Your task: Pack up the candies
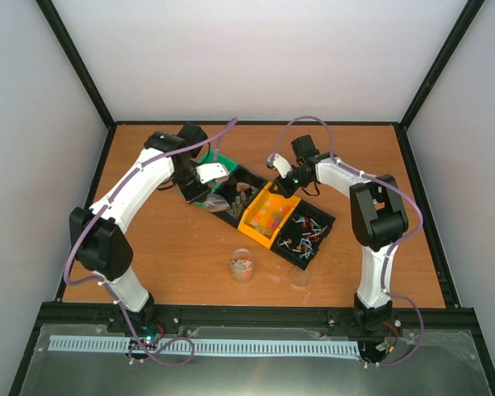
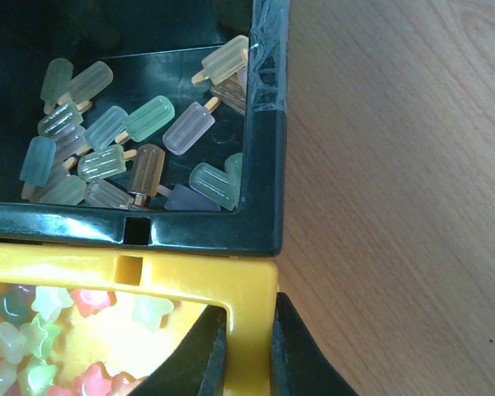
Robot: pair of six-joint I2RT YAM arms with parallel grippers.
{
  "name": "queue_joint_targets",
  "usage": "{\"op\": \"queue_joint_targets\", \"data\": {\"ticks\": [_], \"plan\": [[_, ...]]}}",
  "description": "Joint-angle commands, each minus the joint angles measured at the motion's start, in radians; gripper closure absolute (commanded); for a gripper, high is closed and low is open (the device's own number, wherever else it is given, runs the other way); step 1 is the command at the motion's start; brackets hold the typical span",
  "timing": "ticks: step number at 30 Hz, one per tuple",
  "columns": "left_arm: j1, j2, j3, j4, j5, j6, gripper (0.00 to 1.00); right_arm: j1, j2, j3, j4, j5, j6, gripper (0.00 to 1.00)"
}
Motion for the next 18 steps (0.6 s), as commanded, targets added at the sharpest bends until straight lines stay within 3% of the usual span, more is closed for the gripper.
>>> {"op": "queue_joint_targets", "data": {"ticks": [1,2,3,8,12,18], "plan": [[-0.003,0.002,0.059,-0.04,0.011,-0.033,0.99,-0.004,0.058,0.051,-0.087,-0.047,-0.01,0.91],[-0.003,-0.001,0.059,-0.033,0.013,-0.045,0.99,-0.004,0.059,0.053,-0.092,-0.035,-0.015,0.81],[-0.002,-0.007,0.058,-0.022,0.014,-0.055,0.99,-0.004,0.06,0.054,-0.093,-0.025,-0.018,0.79],[0.021,-0.027,0.065,0.023,0.052,-0.099,0.99,-0.007,0.109,0.116,-0.177,-0.027,-0.045,0.96],[0.036,-0.046,0.077,0.053,0.085,-0.135,0.99,-0.054,0.128,0.128,-0.202,-0.158,-0.015,0.97],[0.041,-0.079,0.075,0.099,0.147,-0.2,0.99,-0.155,0.262,0.262,-0.377,-0.414,-0.016,0.97]]}}
